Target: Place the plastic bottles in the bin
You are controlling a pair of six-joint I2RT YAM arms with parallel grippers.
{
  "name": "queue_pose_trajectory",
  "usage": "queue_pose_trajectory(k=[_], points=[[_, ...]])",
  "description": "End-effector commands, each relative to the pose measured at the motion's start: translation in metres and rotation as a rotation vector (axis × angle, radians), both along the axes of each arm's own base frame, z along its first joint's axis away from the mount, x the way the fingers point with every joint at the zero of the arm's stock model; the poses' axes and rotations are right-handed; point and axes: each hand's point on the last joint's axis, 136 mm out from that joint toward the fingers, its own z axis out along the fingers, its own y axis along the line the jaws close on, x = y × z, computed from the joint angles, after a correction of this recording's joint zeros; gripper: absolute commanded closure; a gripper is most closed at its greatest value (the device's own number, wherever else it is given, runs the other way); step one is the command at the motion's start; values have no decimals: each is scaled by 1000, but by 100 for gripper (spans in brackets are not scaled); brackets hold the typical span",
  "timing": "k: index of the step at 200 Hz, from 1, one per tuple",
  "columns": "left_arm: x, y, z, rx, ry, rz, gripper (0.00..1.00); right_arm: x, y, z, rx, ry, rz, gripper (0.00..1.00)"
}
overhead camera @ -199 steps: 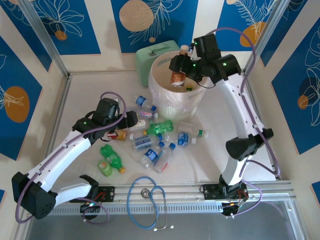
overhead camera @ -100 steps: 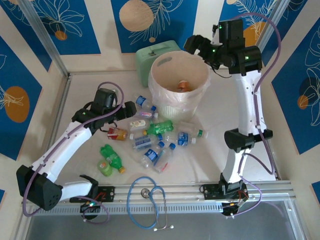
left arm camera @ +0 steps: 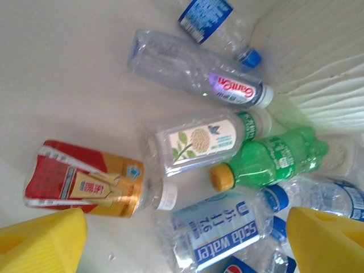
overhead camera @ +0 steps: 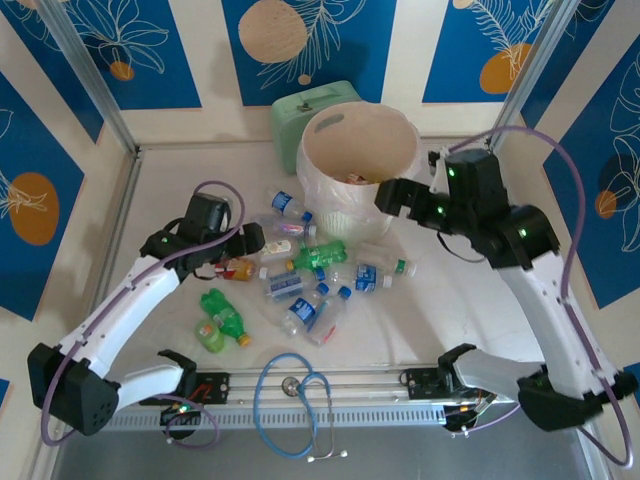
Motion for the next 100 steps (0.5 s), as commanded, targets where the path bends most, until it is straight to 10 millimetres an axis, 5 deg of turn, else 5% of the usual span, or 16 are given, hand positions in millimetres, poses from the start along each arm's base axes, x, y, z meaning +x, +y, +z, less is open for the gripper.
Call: queue_pose_trajectory(k=[1, 63, 100], points=[[-15, 21, -7, 34, 48, 82, 10, -11, -10, -29, -42, 50, -48, 3], [-29, 39, -36, 17, 158, 281, 10, -48, -8, -83, -71, 160, -18, 5], [-10, 39, -55, -59, 202, 386, 11, -57, -3, -95, -77, 173, 8, 5]])
